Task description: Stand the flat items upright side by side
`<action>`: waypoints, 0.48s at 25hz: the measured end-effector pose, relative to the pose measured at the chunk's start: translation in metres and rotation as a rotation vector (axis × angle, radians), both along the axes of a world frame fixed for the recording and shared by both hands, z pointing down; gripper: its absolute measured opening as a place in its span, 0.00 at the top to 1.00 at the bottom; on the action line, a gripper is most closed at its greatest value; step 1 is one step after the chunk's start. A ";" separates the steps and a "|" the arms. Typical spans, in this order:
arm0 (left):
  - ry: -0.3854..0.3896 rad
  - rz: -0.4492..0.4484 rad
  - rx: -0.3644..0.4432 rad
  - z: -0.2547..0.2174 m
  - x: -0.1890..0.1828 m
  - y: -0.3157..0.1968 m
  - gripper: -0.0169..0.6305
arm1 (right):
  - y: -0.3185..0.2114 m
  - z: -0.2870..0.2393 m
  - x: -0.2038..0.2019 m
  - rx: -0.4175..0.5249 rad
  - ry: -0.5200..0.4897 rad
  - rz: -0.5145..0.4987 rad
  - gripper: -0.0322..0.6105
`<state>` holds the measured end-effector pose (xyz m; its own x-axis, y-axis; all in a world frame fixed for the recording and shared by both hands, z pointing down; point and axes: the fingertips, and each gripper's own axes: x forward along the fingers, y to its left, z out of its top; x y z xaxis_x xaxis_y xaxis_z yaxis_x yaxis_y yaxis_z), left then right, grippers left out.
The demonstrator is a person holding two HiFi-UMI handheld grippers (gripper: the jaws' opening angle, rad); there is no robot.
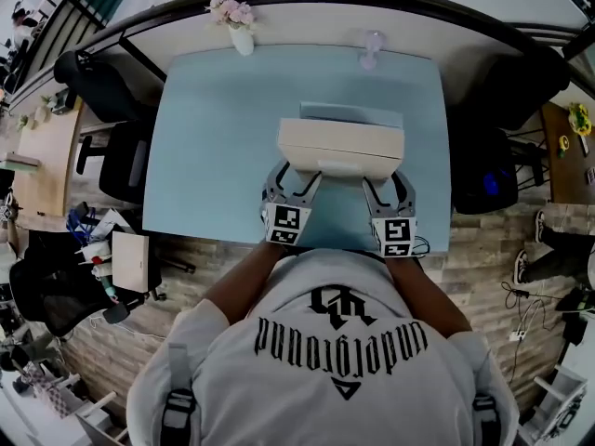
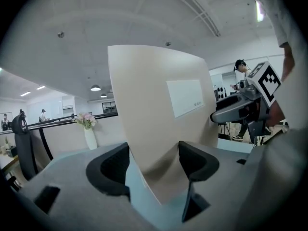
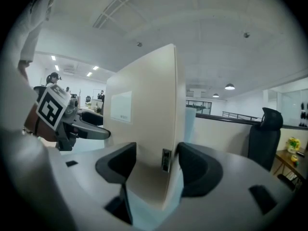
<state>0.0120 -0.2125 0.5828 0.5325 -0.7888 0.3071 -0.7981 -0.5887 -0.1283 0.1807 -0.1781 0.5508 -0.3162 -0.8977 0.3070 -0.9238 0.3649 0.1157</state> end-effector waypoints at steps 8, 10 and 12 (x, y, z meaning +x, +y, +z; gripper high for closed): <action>-0.080 -0.004 0.008 0.033 0.025 -0.009 0.47 | -0.013 0.036 0.027 -0.023 0.012 0.023 0.53; -0.103 -0.006 0.021 0.038 0.026 -0.010 0.48 | -0.016 0.045 0.027 -0.033 0.022 0.017 0.53; -0.121 -0.010 0.030 0.043 0.026 -0.013 0.48 | -0.020 0.054 0.028 -0.043 0.029 0.013 0.53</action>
